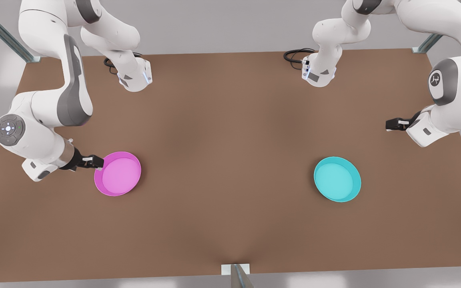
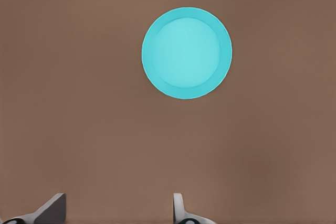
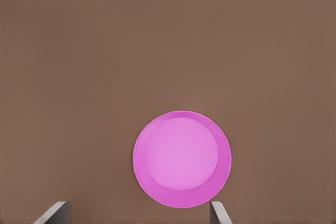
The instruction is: Flip the blue plate over with the left arm, and stack the pink plate on top of the blue plate with the right arm
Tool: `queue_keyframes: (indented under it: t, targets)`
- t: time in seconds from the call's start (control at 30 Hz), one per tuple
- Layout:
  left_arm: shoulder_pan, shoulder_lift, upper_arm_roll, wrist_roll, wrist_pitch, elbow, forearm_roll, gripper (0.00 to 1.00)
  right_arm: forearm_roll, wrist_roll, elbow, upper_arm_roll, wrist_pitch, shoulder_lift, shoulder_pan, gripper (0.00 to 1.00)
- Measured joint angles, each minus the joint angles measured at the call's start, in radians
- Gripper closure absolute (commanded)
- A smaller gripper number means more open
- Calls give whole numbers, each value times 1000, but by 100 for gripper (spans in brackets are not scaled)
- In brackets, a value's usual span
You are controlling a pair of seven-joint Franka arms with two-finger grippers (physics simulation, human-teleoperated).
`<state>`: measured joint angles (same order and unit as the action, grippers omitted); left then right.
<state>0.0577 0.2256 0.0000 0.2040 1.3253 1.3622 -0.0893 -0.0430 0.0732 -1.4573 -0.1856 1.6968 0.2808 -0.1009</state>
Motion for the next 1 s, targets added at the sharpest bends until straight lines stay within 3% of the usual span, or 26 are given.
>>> queue_keyframes:
  t: [0.07, 0.2, 0.33, 0.43, 0.6, 0.77, 1.0]
  targets:
    - [1, 9, 0, -1, 49, 0, 4, 0, -4, 3, 0, 0, -2, 2, 6, 0]
    - [21, 270, 2, -3, 202, 3, 98, 0, -4, -35, 0, 0, -2, 17, 3, 0]
    - [21, 420, 1, -49, 301, 8, 238, 0, 6, -42, 0, 0, -11, 18, 5, 0]
    - [138, 498, 2, -35, 348, 8, 318, 0, 8, -42, 1, 0, -12, 18, 5, 0]
    - [172, 564, -1, 37, 473, 19, 385, 0, 3, -41, 2, 0, -12, 18, 0, 0]
    - [183, 494, -2, 220, 677, 216, 411, 0, 6, -41, 32, 0, -12, 29, -2, 0]
    - [188, 497, -2, 275, 716, 290, 551, 0, 2, -41, 35, 2, -12, 32, -2, 0]
